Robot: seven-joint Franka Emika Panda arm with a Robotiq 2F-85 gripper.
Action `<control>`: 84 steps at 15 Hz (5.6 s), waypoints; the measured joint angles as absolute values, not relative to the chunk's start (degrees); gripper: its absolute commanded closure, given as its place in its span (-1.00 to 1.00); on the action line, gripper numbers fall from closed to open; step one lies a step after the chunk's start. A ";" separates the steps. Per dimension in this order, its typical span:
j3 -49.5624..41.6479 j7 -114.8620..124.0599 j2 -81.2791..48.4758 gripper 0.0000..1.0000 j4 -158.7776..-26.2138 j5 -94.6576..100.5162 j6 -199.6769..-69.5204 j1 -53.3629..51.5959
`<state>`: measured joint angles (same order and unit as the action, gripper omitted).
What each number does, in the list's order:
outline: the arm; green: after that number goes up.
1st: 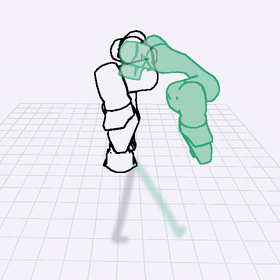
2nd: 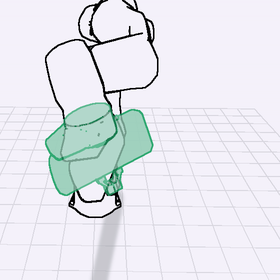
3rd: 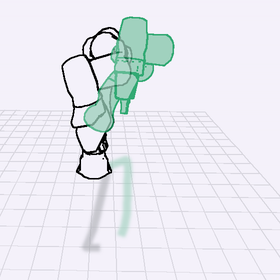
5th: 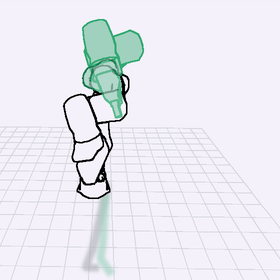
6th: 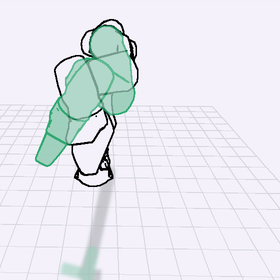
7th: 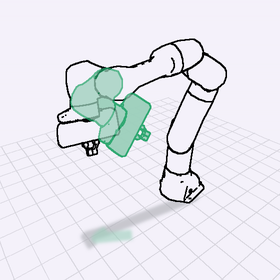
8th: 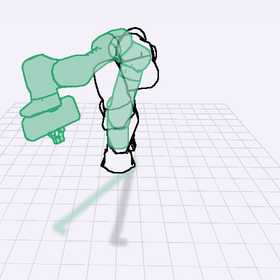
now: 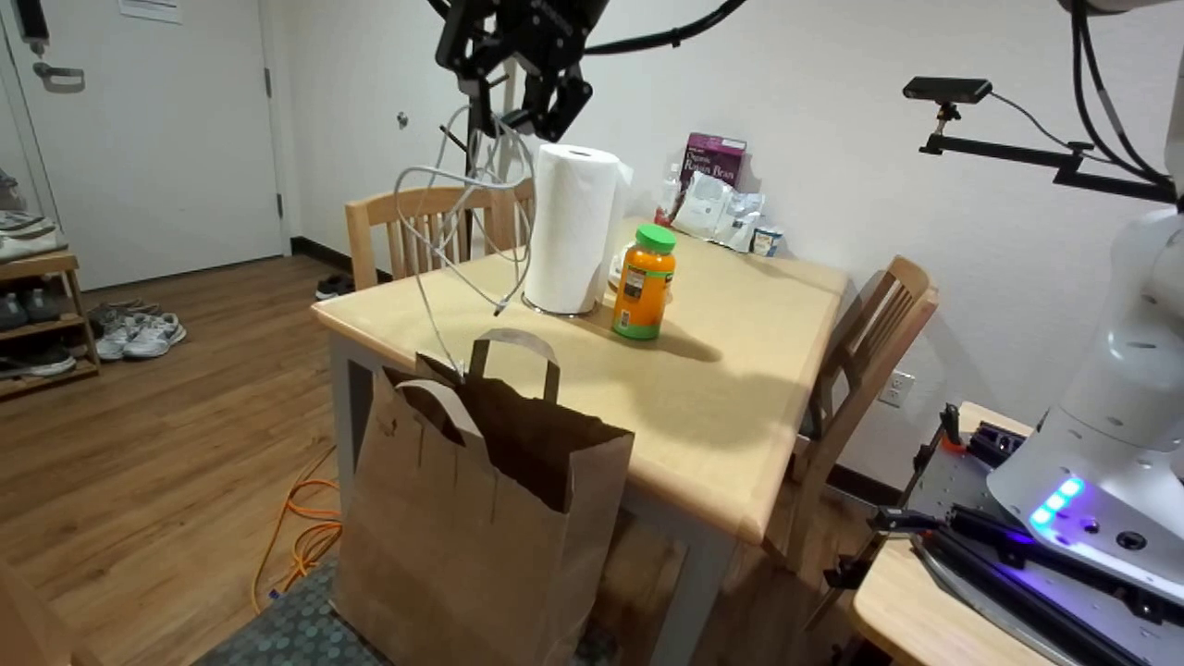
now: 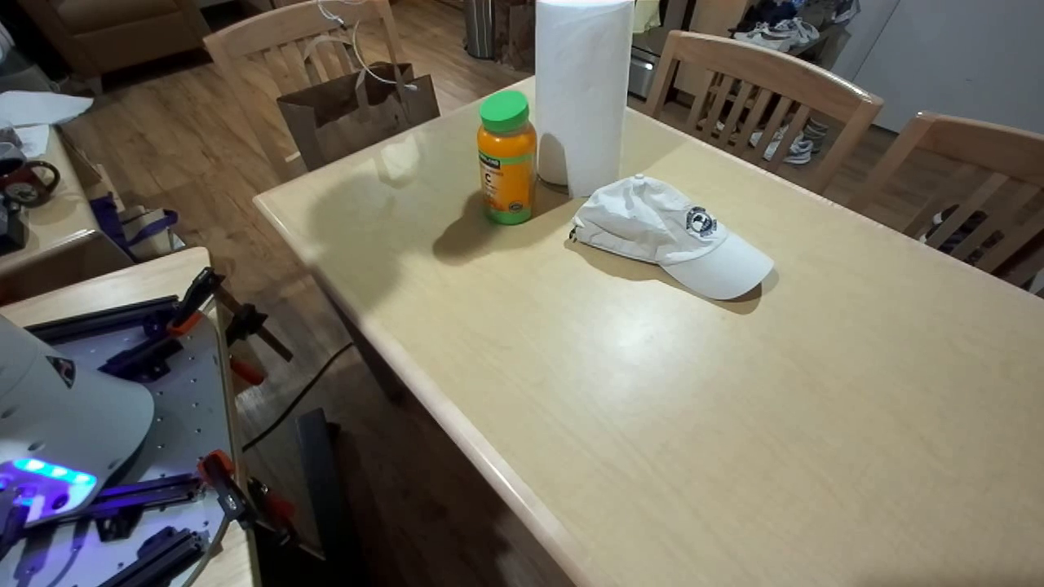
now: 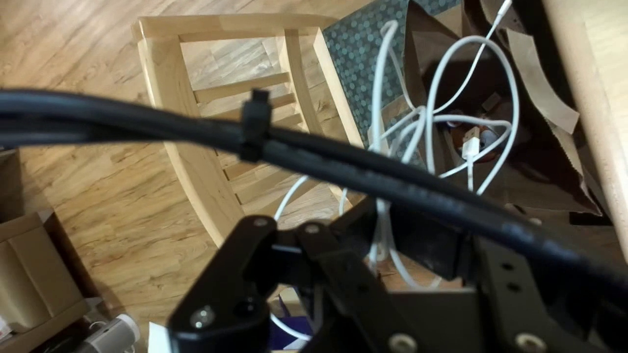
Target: Put the white cable in the brown paper bag
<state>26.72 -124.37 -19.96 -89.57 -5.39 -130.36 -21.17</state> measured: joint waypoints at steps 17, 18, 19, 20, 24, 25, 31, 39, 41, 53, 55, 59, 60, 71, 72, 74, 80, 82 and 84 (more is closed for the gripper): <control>23.70 -136.09 -19.91 0.92 -97.66 -19.59 -114.07 -13.13; 23.86 -136.93 -19.91 0.92 -97.66 -19.59 -113.04 -13.41; 24.01 -137.76 -19.89 0.92 -97.65 -19.59 -112.15 -13.81; 24.24 -138.59 -19.88 0.92 -97.64 -19.56 -111.53 -14.31; 24.59 -141.65 -19.87 0.92 -97.62 -18.22 -111.23 -16.66; 24.59 -143.39 -19.85 0.92 -97.60 -17.83 -111.53 -16.88; 35.72 -149.49 -22.73 0.92 -92.37 -8.11 -111.84 -10.93; 68.07 -149.18 -40.23 0.92 -85.67 19.14 -111.70 4.39; 74.40 -149.18 -44.70 0.93 -87.84 24.70 -111.52 10.47; 66.03 -148.82 -42.42 0.92 -97.85 39.25 -123.29 16.57; 61.36 -148.82 -37.87 0.92 -99.12 38.97 -128.46 13.87; 50.42 -148.80 -28.78 0.93 -101.00 38.62 -137.36 4.96; 47.66 -148.64 -26.91 0.93 -101.54 38.28 -138.80 2.41; 29.01 -142.99 -18.73 0.92 -110.40 36.07 -144.91 -18.18; 28.36 -142.99 -18.70 0.92 -110.89 36.07 -144.91 -19.40; 27.47 -142.99 -18.72 0.93 -111.86 36.14 -144.91 -21.43; 26.49 -142.99 -19.25 0.31 -114.60 36.17 -144.84 -24.93; 26.07 -142.99 -19.81 0.09 -115.18 35.84 -144.82 -24.94; 25.28 -142.99 -20.10 -0.16 -115.30 35.46 -144.71 -24.93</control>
